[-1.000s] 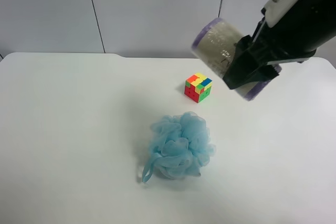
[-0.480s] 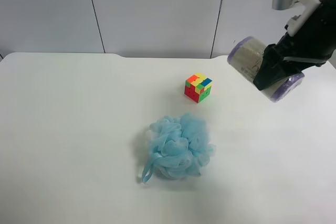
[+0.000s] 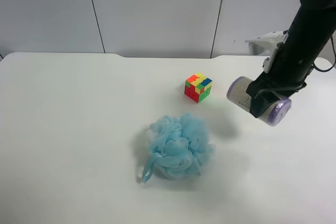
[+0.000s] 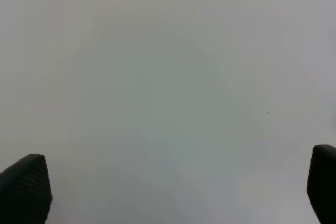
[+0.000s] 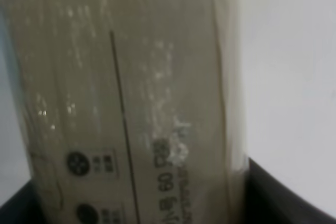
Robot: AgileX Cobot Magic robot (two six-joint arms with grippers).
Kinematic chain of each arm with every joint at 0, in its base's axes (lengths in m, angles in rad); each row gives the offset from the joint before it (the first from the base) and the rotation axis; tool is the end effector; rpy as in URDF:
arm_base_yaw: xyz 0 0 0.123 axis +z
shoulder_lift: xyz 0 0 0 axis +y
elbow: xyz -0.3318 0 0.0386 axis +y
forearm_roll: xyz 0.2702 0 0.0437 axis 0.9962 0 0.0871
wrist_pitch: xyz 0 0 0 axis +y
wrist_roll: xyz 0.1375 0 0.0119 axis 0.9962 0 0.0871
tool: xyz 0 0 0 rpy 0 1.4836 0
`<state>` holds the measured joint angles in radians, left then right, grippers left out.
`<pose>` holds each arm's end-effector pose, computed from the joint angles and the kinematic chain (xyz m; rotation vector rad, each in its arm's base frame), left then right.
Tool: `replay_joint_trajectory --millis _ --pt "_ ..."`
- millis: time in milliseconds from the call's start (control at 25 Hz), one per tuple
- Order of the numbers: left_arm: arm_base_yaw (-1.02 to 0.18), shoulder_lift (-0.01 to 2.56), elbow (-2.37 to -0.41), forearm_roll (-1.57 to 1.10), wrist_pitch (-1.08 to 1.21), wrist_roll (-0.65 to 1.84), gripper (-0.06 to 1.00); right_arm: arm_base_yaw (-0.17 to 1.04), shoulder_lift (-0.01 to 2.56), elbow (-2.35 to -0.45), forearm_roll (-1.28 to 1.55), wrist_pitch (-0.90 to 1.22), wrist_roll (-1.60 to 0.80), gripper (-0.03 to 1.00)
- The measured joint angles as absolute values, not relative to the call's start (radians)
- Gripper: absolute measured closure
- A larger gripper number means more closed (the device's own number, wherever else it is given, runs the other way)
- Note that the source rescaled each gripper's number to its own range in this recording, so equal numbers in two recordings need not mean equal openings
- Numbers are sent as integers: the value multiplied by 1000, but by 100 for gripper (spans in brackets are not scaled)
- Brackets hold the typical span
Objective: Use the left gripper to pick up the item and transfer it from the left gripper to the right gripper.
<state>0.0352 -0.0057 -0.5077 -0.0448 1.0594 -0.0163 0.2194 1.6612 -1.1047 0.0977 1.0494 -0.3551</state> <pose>0.0057 -0.0052 0.2694 -0.0499 2.0284 -0.0415 0.3178 0.0828 0.2070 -0.8041 2.9745 0.1268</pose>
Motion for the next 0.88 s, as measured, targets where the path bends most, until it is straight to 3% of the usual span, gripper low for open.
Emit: replay_joint_trajectory --millis 880 --pt "35 -6 -508 -46 1059 -16 -6 219 1899 -1105 89 963 -351 97"
